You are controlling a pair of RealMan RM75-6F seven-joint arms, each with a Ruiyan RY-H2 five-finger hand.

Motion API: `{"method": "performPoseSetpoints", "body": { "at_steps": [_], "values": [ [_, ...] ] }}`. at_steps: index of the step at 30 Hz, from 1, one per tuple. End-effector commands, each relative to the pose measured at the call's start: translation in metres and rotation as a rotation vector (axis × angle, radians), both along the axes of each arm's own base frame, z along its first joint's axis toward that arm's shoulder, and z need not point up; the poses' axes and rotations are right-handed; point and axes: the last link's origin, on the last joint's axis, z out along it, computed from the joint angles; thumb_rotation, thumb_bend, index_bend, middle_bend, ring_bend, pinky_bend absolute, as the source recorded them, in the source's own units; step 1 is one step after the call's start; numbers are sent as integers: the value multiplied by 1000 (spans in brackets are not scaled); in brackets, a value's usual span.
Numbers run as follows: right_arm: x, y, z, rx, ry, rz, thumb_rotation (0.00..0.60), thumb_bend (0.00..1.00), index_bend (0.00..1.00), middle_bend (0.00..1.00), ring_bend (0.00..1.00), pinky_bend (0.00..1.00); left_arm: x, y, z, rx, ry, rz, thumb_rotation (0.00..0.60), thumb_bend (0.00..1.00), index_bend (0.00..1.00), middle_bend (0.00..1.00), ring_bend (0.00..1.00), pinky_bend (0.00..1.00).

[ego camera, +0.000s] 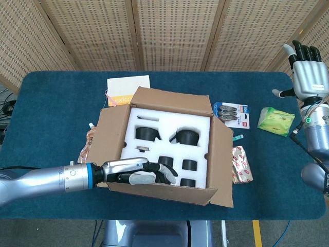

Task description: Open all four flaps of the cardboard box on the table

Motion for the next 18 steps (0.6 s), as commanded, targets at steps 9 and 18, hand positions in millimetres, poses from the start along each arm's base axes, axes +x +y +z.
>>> {"method": "performPoseSetpoints", "body": {
  "at_steps": [9,18],
  "values": [
    [5,-2,-2,6,8,-10,600,0,0,4,0,4,-12,-20,8,-96,-22,-55,50,0,236,148,232,114],
    [3,-2,-6,13,2,-17,600,0,0,4,0,4,-26,-45,6,-211,23,-101,53,0,235,148,222,114]
  ]
}}
